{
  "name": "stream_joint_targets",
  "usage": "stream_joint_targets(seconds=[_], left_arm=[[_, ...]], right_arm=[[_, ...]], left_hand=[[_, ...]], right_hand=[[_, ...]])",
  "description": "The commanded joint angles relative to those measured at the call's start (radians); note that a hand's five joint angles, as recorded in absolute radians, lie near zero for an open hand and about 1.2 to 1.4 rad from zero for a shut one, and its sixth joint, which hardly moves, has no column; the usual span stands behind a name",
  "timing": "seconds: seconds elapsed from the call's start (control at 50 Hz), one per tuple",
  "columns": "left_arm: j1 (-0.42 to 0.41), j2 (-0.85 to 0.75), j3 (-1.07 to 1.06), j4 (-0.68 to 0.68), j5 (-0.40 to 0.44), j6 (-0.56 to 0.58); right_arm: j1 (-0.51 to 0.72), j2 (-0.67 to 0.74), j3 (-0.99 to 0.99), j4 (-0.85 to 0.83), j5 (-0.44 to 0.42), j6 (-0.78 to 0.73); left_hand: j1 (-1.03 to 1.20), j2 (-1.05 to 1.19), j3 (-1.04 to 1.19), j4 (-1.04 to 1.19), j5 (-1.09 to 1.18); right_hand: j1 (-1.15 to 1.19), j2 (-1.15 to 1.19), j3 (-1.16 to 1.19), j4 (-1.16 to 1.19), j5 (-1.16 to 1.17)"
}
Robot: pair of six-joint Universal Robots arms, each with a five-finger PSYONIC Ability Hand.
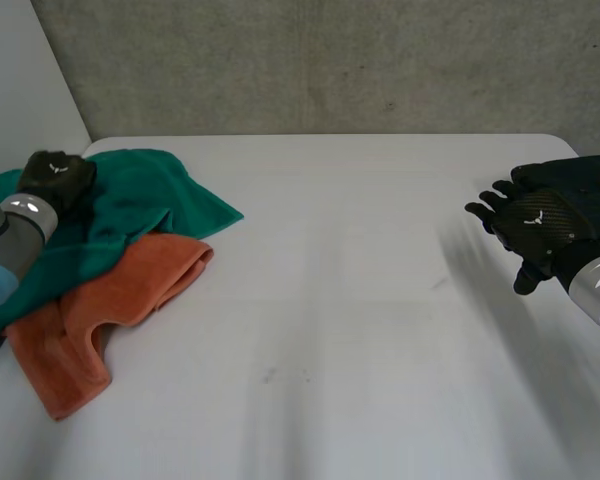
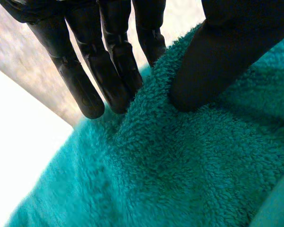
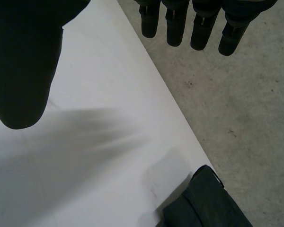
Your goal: Fold the laundry.
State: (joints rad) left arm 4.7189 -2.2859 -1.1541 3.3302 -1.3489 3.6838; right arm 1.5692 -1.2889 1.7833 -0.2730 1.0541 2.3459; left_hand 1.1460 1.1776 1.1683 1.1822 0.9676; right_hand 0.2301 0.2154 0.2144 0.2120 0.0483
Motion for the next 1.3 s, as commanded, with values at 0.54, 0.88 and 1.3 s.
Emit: stream_joint_targets(seconds=[0.54, 0.88, 1.3], left_arm=[[-0.75, -0.017, 0.059, 0.031, 0.059, -0.38], [-0.684, 0.322, -0.14, -0.003, -0.079, -0.308], [-0.783, 0.068, -0.179, -0.072, -0.24, -0.309]], right_arm=[[-0.021, -0.075, -0.048, 0.006, 0.119, 0.181], [-0.017, -0.072, -0.102, 0.364, 0.097, 0.168], [-0.003, -0.069, 0.063, 0.43, -0.037, 0.139]], left_hand=[[0.25, 0.219, 0.228, 0.214, 0.254], [-0.868, -0.9, -0.891, -0.905, -0.864], [-0.627, -0.658, -0.649, -0.663, -0.623]], right_hand=[[-0.056, -0.041, -0.04, -0.038, -0.048], [-0.056, -0.041, -0.04, -0.038, -0.048], [0.216, 0.231, 0.232, 0.234, 0.223]])
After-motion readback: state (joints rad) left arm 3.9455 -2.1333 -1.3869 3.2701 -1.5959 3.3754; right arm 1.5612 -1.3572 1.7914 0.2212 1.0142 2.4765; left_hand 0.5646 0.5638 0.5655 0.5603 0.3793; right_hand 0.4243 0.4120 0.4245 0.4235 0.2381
